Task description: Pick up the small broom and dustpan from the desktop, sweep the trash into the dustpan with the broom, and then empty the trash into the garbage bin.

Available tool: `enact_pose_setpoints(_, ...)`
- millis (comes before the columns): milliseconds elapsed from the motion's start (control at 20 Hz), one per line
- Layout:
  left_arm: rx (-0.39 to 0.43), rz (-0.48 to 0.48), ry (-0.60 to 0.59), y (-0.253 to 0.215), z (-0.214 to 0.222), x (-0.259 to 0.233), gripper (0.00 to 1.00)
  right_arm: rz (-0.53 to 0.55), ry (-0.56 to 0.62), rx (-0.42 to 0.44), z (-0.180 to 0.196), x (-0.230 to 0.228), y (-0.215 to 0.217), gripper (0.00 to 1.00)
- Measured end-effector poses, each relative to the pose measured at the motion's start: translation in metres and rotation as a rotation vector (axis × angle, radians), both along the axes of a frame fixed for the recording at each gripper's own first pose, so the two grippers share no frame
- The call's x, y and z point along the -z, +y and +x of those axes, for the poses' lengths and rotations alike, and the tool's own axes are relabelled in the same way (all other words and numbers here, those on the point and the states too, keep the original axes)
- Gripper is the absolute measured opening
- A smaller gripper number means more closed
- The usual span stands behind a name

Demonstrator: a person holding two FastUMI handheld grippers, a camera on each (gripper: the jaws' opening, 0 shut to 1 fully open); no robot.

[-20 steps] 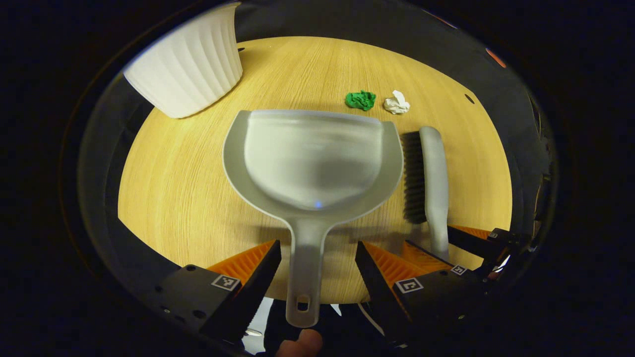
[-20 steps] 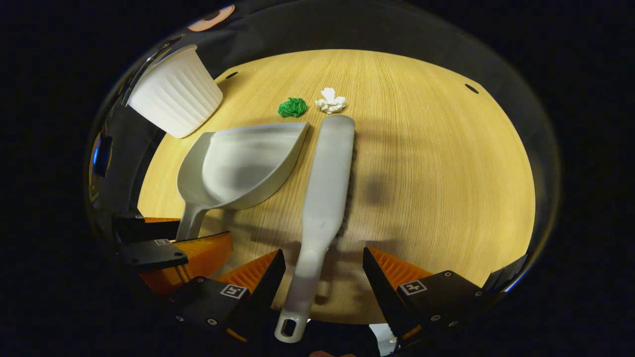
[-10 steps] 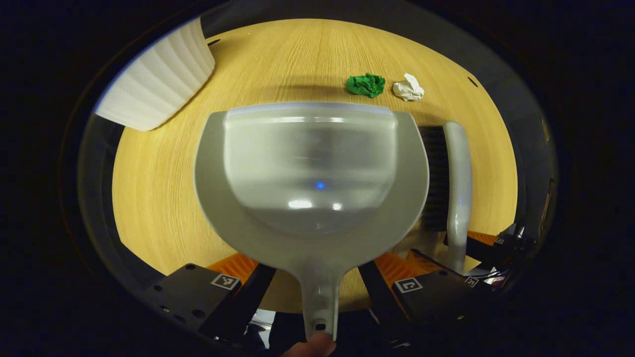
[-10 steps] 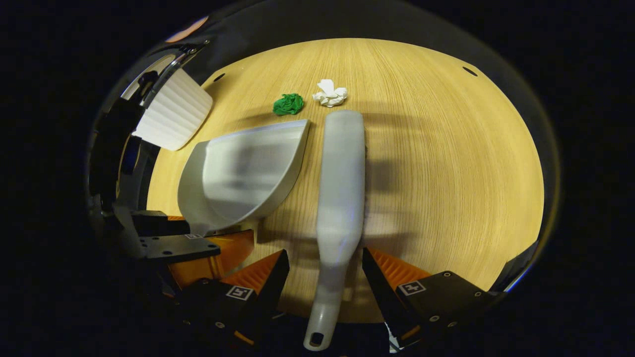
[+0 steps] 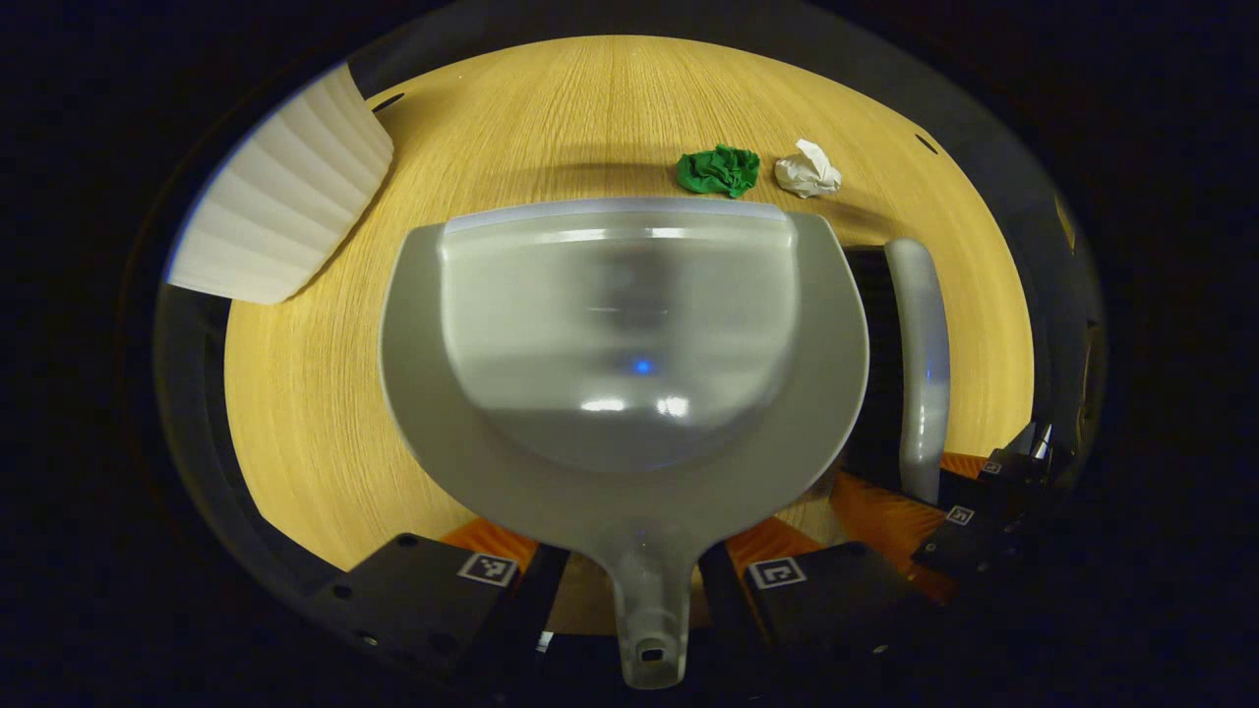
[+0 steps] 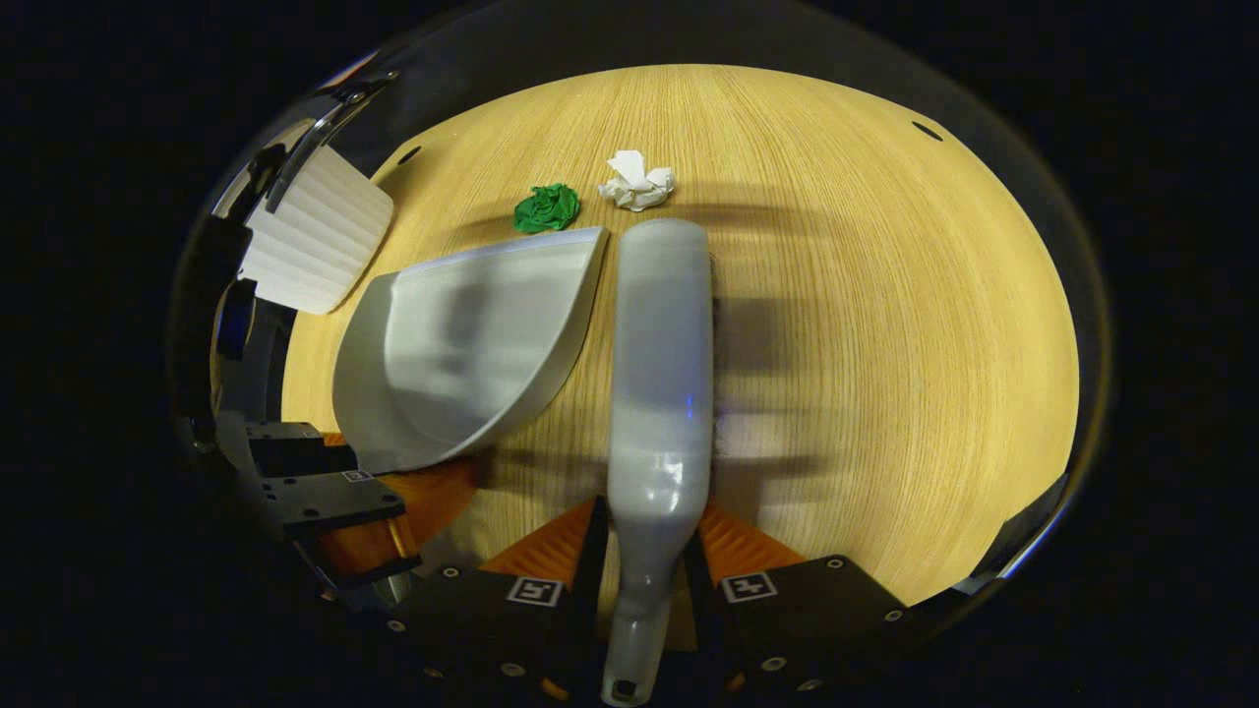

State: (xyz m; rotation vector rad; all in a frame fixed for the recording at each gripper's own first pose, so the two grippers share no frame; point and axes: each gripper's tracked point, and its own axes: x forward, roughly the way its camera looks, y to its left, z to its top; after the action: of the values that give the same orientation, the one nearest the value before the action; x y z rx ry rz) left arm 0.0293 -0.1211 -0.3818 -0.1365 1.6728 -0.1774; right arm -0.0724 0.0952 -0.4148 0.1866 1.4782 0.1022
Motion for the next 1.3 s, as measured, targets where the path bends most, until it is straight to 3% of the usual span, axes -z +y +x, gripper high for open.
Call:
enact_pose_setpoints(50,-0.002,0.006,0.008,0.002,-0.002,-0.005,0.43,0.003,0.002,0.008,0.002,0.001,-0.001,0.33)
enact_pose_setpoints(400,0.066,-0.017,0.007,0.007,0.001,-0.006,0.34,0.001,-0.029,0.02,0.029,-0.008,-0.018,0.21)
enact_pose_setpoints(650,0.186,-0.032,-0.008,0.016,0.013,0.008,0.32,-0.038,-0.057,0.0,0.078,-0.016,-0.059,0.19)
enact_pose_setpoints(900,0.305,-0.061,-0.014,0.032,0.024,0.009,0.31,-0.106,-0.08,-0.136,0.138,-0.019,-0.083,0.19)
enact_pose_setpoints(1300,0.584,-0.088,-0.006,0.064,0.043,0.014,0.31,-0.109,-0.008,-0.42,0.169,0.007,-0.066,0.19)
